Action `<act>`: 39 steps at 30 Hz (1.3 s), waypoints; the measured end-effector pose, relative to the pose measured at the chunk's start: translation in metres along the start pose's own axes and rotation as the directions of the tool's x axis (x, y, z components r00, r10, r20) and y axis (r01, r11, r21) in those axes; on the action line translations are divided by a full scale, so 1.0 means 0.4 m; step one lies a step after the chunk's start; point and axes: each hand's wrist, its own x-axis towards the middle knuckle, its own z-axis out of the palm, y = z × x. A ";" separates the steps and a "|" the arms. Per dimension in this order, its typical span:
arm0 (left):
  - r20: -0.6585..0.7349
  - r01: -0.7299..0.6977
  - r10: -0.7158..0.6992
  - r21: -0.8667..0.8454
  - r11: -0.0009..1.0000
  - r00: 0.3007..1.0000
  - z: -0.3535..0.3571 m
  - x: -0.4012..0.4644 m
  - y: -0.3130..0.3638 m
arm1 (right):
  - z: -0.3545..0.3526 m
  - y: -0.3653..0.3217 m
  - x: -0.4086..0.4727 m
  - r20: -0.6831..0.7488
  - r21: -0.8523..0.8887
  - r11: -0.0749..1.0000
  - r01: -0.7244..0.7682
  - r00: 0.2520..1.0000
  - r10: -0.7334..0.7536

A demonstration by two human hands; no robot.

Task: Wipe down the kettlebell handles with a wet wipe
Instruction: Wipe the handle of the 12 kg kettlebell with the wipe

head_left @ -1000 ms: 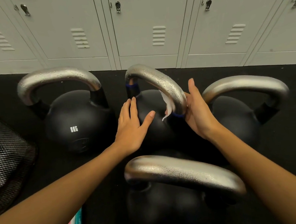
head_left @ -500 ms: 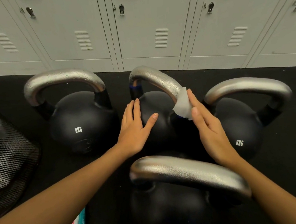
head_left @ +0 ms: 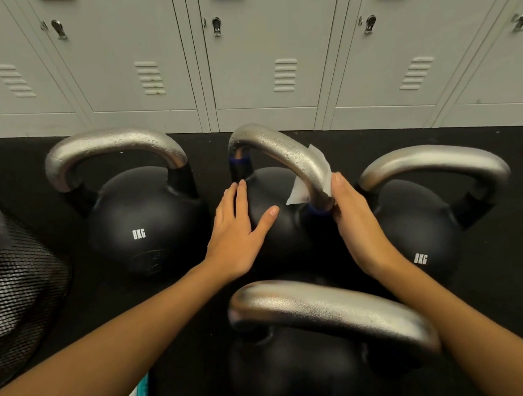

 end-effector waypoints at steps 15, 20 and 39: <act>0.008 0.007 -0.007 0.036 0.999 1.000 0.000 0.004 0.000 | 0.007 -0.045 0.064 -0.002 -0.012 0.998 -0.054 0.999 0.054; 0.019 0.001 -0.002 0.039 0.999 1.000 -0.003 0.002 0.001 | -0.003 -0.009 0.035 0.060 0.234 0.960 -0.152 0.988 0.141; 0.027 0.009 -0.010 0.057 0.998 1.000 -0.007 0.003 0.003 | -0.012 -0.036 0.038 0.078 -0.028 0.996 -0.087 0.993 0.089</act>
